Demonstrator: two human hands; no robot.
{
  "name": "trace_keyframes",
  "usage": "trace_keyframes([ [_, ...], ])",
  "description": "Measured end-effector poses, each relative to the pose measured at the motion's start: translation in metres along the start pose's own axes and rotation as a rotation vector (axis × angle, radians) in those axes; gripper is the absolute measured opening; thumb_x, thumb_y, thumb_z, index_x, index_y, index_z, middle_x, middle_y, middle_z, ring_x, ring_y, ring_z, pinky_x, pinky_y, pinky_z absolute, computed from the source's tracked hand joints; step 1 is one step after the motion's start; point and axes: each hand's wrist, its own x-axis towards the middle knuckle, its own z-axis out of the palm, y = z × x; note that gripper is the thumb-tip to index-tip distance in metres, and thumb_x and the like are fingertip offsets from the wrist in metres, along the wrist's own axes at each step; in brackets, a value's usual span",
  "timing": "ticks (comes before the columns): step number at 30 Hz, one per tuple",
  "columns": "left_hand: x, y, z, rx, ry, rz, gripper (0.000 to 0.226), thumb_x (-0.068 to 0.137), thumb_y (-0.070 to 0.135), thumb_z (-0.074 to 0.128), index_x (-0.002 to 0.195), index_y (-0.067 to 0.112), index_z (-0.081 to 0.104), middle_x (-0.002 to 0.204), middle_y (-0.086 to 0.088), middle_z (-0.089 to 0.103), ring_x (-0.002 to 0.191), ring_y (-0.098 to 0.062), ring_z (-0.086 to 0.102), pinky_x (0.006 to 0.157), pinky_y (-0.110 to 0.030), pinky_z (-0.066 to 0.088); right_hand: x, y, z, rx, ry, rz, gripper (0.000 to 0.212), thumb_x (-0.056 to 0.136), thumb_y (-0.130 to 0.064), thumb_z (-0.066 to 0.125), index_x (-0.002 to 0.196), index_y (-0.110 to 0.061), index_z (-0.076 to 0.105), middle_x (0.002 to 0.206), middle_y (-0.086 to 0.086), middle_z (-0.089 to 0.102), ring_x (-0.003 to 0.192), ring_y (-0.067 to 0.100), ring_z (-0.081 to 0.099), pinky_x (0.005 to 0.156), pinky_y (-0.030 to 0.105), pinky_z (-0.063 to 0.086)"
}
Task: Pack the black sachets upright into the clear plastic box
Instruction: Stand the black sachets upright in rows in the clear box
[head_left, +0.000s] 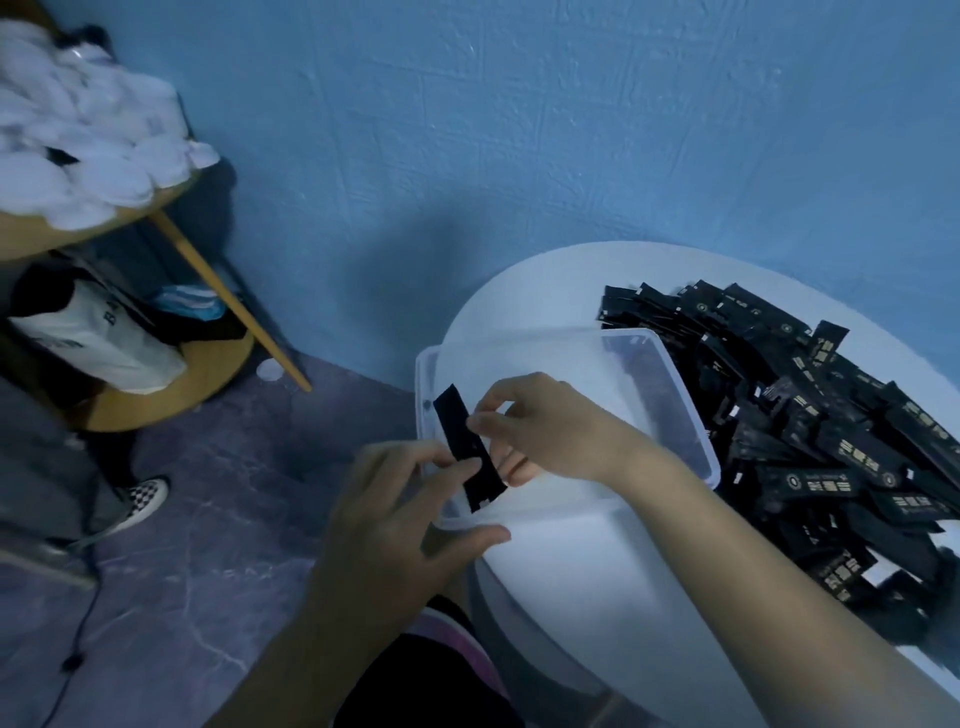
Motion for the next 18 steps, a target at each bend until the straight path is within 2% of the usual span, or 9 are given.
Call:
trace_keyframes([
  [3, -0.004, 0.006, 0.003, 0.038, 0.047, 0.025, 0.047, 0.087, 0.051, 0.073, 0.108, 0.009, 0.076, 0.103, -0.006, 0.060, 0.094, -0.027, 0.054, 0.084, -0.034, 0.048, -0.004, 0.000, 0.001, 0.055, -0.090, 0.005, 0.014, 0.099, -0.014, 0.061, 0.110, -0.009, 0.067, 0.090, 0.022, 0.074, 0.080, 0.033, 0.075, 0.073, 0.034, 0.064],
  [6, -0.004, 0.008, 0.005, 0.090, 0.025, 0.032, 0.049, 0.086, 0.052, 0.073, 0.113, 0.010, 0.075, 0.106, -0.005, 0.061, 0.096, -0.027, 0.054, 0.083, -0.036, 0.049, -0.006, 0.002, 0.001, 0.123, -0.116, 0.004, 0.017, 0.097, -0.005, 0.058, 0.113, -0.006, 0.066, 0.096, 0.024, 0.074, 0.082, 0.030, 0.075, 0.074, 0.029, 0.063],
  [10, 0.001, 0.001, -0.003, 0.145, -0.028, 0.077, 0.050, 0.089, 0.055, 0.066, 0.117, 0.015, 0.075, 0.105, -0.001, 0.067, 0.093, -0.025, 0.054, 0.079, -0.035, 0.046, -0.006, 0.005, 0.003, 0.165, -0.105, -0.057, 0.020, 0.097, -0.002, 0.056, 0.112, -0.007, 0.068, 0.100, 0.022, 0.074, 0.083, 0.027, 0.074, 0.084, 0.035, 0.062],
  [14, -0.001, -0.003, -0.007, 0.166, -0.069, 0.121, 0.043, 0.090, 0.048, 0.067, 0.111, 0.011, 0.077, 0.105, -0.002, 0.067, 0.093, -0.023, 0.050, 0.077, -0.032, 0.046, -0.007, 0.002, 0.011, 0.257, -0.020, -0.076, 0.017, 0.097, 0.000, 0.055, 0.101, -0.003, 0.070, 0.094, 0.023, 0.070, 0.078, 0.025, 0.070, 0.085, 0.041, 0.061],
  [18, -0.003, -0.003, -0.006, 0.172, -0.074, 0.117, 0.038, 0.089, 0.042, 0.071, 0.108, 0.010, 0.077, 0.106, -0.002, 0.069, 0.092, -0.022, 0.050, 0.071, -0.032, 0.049, -0.006, -0.002, 0.018, 0.335, 0.076, -0.068, 0.018, 0.098, -0.001, 0.055, 0.110, -0.001, 0.068, 0.097, 0.022, 0.070, 0.082, 0.032, 0.070, 0.084, 0.038, 0.061],
])
